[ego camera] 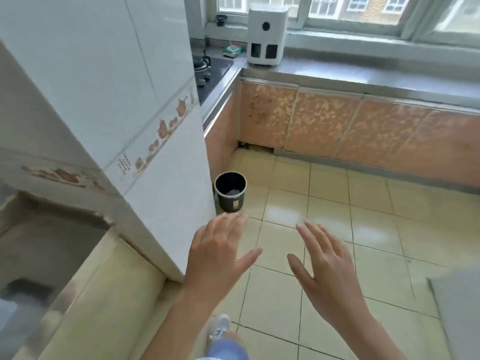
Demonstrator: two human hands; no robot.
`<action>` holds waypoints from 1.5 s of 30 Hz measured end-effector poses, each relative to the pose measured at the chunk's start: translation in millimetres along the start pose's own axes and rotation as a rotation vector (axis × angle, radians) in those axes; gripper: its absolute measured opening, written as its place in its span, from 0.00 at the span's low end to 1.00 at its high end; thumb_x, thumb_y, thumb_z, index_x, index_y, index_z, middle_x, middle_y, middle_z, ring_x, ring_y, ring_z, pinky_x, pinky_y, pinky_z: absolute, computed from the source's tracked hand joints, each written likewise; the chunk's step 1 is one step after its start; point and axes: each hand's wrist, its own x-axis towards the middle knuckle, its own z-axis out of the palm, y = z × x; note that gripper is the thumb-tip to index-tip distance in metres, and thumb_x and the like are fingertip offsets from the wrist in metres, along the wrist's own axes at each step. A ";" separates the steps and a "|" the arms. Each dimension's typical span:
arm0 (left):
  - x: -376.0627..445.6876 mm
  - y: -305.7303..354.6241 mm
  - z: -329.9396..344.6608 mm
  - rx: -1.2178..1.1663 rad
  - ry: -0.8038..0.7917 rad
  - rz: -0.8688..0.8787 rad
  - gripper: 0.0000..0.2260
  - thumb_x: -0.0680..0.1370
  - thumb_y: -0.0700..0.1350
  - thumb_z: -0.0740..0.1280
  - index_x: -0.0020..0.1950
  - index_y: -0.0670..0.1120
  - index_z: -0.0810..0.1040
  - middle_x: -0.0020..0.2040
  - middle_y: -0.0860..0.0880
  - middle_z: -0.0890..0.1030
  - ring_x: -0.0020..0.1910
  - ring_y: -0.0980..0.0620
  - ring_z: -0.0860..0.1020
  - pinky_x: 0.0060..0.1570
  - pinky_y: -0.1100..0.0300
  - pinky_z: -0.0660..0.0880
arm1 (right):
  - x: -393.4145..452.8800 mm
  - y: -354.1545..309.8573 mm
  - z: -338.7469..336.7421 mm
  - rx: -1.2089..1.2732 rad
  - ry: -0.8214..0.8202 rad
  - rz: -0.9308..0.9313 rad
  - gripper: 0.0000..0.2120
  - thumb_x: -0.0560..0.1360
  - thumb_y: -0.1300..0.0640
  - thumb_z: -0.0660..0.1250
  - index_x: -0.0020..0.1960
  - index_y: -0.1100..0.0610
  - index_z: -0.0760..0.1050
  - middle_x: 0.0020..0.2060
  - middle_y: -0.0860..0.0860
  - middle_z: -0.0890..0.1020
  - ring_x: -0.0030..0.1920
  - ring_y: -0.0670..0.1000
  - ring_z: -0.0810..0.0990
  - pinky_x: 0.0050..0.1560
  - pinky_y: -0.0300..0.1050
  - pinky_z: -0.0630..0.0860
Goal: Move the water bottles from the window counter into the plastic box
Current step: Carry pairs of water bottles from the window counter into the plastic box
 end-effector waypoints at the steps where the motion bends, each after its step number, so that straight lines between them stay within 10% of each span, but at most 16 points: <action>1: 11.1 7.0 5.1 -0.002 -0.013 0.041 0.30 0.74 0.66 0.57 0.68 0.49 0.76 0.63 0.51 0.80 0.63 0.49 0.78 0.57 0.51 0.75 | 1.7 9.6 -2.3 0.001 0.017 0.027 0.28 0.75 0.41 0.53 0.71 0.53 0.66 0.70 0.51 0.71 0.71 0.52 0.62 0.68 0.49 0.58; 7: 100.0 39.7 39.1 -0.014 -0.069 0.253 0.30 0.74 0.65 0.57 0.68 0.48 0.76 0.64 0.50 0.80 0.64 0.48 0.77 0.58 0.50 0.75 | 33.6 64.8 -13.0 -0.014 0.056 0.234 0.28 0.75 0.40 0.52 0.72 0.51 0.65 0.70 0.50 0.71 0.72 0.54 0.63 0.67 0.62 0.65; 26: 368.1 230.3 160.2 -0.053 -0.203 0.793 0.29 0.73 0.65 0.56 0.67 0.50 0.77 0.65 0.51 0.80 0.64 0.48 0.78 0.59 0.48 0.75 | 145.5 274.0 -74.6 -0.048 0.248 0.784 0.31 0.74 0.37 0.47 0.75 0.45 0.57 0.74 0.43 0.61 0.75 0.45 0.54 0.73 0.51 0.46; 45: 599.1 528.7 253.3 -0.094 -0.147 0.876 0.30 0.73 0.64 0.56 0.70 0.52 0.74 0.67 0.53 0.77 0.67 0.49 0.75 0.64 0.52 0.67 | 283.5 596.0 -193.3 -0.089 0.297 0.823 0.32 0.74 0.40 0.43 0.76 0.47 0.53 0.76 0.44 0.57 0.74 0.43 0.49 0.73 0.47 0.45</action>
